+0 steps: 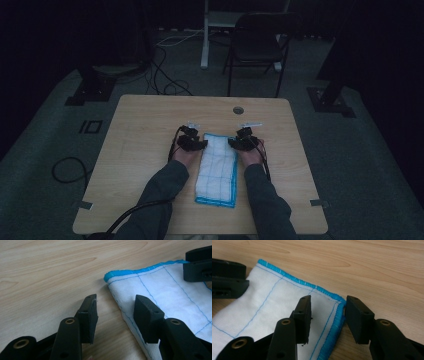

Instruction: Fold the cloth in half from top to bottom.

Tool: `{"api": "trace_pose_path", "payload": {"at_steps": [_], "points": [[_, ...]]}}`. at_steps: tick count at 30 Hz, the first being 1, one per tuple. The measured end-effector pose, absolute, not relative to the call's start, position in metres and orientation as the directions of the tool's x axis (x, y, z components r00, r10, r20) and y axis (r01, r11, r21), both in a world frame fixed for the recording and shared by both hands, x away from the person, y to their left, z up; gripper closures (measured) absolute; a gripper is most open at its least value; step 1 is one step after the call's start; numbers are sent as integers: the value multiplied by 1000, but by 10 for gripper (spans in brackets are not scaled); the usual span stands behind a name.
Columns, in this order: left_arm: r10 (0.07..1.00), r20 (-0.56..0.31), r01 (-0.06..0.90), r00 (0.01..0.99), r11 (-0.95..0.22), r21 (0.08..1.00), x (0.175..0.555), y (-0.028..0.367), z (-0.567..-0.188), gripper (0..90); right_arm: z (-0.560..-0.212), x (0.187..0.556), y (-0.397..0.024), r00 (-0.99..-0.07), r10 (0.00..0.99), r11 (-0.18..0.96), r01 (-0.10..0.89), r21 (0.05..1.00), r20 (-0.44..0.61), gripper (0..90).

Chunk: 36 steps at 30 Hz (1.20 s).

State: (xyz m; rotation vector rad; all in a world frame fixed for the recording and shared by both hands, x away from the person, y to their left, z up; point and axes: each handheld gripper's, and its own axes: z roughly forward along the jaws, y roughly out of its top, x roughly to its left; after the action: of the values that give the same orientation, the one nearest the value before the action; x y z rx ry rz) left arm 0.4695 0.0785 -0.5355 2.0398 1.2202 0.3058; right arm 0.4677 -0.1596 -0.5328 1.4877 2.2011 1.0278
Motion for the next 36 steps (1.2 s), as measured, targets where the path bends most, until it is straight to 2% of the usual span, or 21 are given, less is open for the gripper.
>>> {"api": "trace_pose_path", "payload": {"at_steps": [5,13,17,19,24,31,36], "points": [[845,-155,657,511,-268,704,471,78,-534,541,-532,465,-164,-385,914,196,693,694,127,555],[853,-170,675,493,-252,694,478,70,-534,541,-535,465,-163,-377,918,199,705,681,121,548],[856,-166,675,489,-251,694,479,66,-536,543,-535,466,-160,-382,918,213,701,681,107,575],[862,-155,676,483,-255,691,478,64,-536,566,-535,467,-159,-386,917,217,700,680,105,629],[858,-145,689,493,-284,667,477,54,-534,790,-534,468,-153,-416,903,243,698,674,104,789],[842,-164,693,514,-294,659,478,58,-533,853,-536,471,-159,-426,890,215,705,676,161,841],[843,-158,690,515,-298,659,478,59,-531,869,-534,470,-157,-433,890,230,696,681,141,852]]}}
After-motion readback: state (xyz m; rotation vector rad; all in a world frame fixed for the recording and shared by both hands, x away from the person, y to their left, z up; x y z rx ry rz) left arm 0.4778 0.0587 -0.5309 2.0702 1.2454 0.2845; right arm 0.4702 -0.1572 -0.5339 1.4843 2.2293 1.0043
